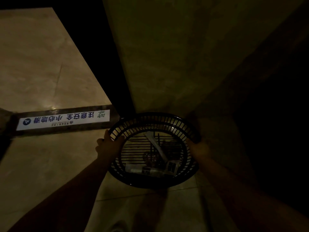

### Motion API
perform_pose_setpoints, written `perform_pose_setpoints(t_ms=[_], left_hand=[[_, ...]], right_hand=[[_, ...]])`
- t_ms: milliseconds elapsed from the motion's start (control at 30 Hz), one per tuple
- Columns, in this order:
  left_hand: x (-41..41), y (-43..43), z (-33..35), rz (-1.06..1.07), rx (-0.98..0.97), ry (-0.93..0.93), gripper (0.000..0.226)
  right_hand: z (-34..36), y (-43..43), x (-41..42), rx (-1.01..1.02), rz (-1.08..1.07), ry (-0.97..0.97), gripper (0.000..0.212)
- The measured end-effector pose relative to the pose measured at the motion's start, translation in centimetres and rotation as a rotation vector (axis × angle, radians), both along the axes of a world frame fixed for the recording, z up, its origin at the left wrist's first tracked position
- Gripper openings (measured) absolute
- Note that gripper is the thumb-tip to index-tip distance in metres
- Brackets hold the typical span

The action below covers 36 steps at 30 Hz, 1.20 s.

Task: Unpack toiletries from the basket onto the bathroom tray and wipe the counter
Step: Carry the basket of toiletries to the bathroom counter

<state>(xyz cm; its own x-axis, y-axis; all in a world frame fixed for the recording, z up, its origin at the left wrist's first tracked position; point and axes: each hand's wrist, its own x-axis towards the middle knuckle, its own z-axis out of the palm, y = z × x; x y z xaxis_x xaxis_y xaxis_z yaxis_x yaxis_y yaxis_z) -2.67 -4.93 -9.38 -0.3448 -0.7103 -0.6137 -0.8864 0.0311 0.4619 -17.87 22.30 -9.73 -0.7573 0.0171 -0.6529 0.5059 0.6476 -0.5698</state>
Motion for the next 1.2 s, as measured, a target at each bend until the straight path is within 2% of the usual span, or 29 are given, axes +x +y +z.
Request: perform_pose_setpoints(t_ms=[100, 267, 333, 500, 700, 867, 967, 1067, 1200], left_hand=[[-0.6, -0.8, 0.2, 0.148, 0.057, 0.004, 0.071], [0.4, 0.2, 4.2, 0.142, 0.095, 0.130, 0.079], [0.9, 0.9, 7.2, 0.138, 0.073, 0.159, 0.075], [2.6, 2.5, 16.0, 0.025, -0.024, 0.161, 0.054], [3.6, 4.0, 29.2, -0.108, -0.130, 0.160, 0.063], [4.1, 6.0, 39.2, -0.180, -0.282, 0.153, 0.056], [4.7, 6.2, 43.9, -0.195, -0.290, 0.113, 0.067], [5.2, 5.7, 48.4, -0.219, -0.322, 0.170, 0.067], [5.5, 5.4, 54.3, -0.268, -0.416, 0.135, 0.068]], right_hand=[[0.7, 0.5, -0.2, -0.004, -0.045, -0.028, 0.055], [4.6, 1.9, 0.0, -0.003, -0.085, -0.007, 0.048], [7.5, 2.4, 0.3, 0.003, -0.080, 0.014, 0.048], [17.0, 4.3, 1.7, 0.090, -0.003, 0.120, 0.050], [30.3, 5.7, 2.3, 0.161, 0.063, 0.225, 0.053], [40.6, 6.9, 3.6, 0.199, 0.075, 0.365, 0.053], [45.9, 7.5, 4.0, 0.158, 0.089, 0.371, 0.051], [51.0, 8.1, 4.3, 0.087, 0.095, 0.415, 0.048], [57.2, 9.1, 4.4, 0.005, 0.093, 0.481, 0.046]])
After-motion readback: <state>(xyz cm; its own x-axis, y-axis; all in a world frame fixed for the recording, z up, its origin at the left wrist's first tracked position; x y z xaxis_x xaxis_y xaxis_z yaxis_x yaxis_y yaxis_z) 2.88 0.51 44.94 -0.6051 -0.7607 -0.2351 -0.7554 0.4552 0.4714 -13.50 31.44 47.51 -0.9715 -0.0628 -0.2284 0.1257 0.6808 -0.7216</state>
